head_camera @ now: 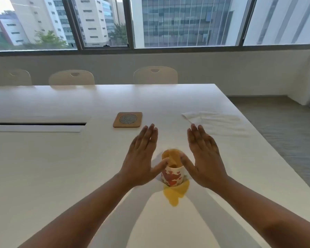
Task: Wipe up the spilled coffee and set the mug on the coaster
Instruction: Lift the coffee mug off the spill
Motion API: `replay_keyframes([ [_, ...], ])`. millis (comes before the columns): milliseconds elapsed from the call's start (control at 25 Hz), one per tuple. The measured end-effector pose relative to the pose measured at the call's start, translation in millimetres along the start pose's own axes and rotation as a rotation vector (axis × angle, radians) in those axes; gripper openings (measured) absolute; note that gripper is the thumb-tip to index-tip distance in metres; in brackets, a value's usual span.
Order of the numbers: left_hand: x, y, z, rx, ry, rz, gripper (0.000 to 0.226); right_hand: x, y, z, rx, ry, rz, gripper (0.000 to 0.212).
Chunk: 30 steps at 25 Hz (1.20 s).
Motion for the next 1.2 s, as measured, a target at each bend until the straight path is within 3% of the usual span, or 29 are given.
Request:
replay_keyframes([
  [120, 10, -17, -1, 0.2, 0.026, 0.132, 0.114, 17, -15, -4, -0.098, -0.017, 0.082, 0.075],
  [280, 23, -40, -5, 0.546, 0.153, 0.157, 0.132, 37, -34, -7, -0.449, -0.118, 0.148, 0.064],
  [400, 32, -52, -6, 0.778, 0.221, 0.131, 0.11, 42, -36, -2, -0.853, -0.2, 0.149, 0.03],
  [480, 36, -60, -7, 0.823, 0.239, 0.081, 0.086, 40, -37, -1, -1.024, -0.239, 0.175, 0.016],
  [680, 37, -65, -15, 0.885, 0.281, -0.049, 0.054, 34, -36, -11, -1.256, -0.291, 0.295, 0.025],
  [920, 37, -60, -25, 0.882, 0.297, -0.116, 0.051, 32, -33, -11, -1.478, -0.252, 0.372, 0.029],
  [1200, 25, -42, -28, 0.833, 0.266, -0.045, 0.047, 36, -31, -2, -1.557, -0.301, 0.324, 0.029],
])
Point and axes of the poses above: each hand's wrist, its own x-axis away from the middle knuckle, its own y-axis out of the back of the hand, z = x × y, the point moved 1 cm from there along -x, towards the middle knuckle, and after that the axes turned 15 degrees about z, right-handed, at the moved point
